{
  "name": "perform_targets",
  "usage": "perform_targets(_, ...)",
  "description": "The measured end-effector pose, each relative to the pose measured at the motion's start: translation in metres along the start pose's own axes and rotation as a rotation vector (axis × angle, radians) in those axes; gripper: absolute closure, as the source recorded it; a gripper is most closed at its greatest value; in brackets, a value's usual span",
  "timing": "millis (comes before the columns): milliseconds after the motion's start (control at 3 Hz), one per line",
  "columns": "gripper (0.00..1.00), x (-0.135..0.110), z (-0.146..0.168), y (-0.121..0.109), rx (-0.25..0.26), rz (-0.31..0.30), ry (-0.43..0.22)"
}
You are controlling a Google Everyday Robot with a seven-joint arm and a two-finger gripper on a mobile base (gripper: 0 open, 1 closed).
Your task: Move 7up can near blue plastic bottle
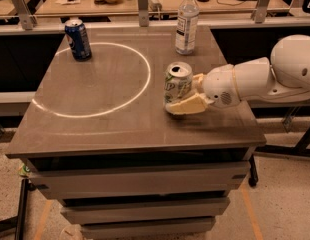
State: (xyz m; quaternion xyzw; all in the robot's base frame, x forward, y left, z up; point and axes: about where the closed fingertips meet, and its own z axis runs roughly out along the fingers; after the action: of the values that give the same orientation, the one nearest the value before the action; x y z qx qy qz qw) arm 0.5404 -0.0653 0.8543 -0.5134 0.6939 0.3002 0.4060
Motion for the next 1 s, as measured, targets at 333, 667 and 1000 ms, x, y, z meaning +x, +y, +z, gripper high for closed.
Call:
perform_targets(333, 1.00, 0.001, -0.033, -0.045, 0.191, 0.066, 0.000)
perform_targets(667, 1.00, 0.008, -0.064, -0.090, 0.363, 0.136, 0.064)
perform_targets(1000, 1.00, 0.027, -0.086, -0.135, 0.477, 0.212, 0.144)
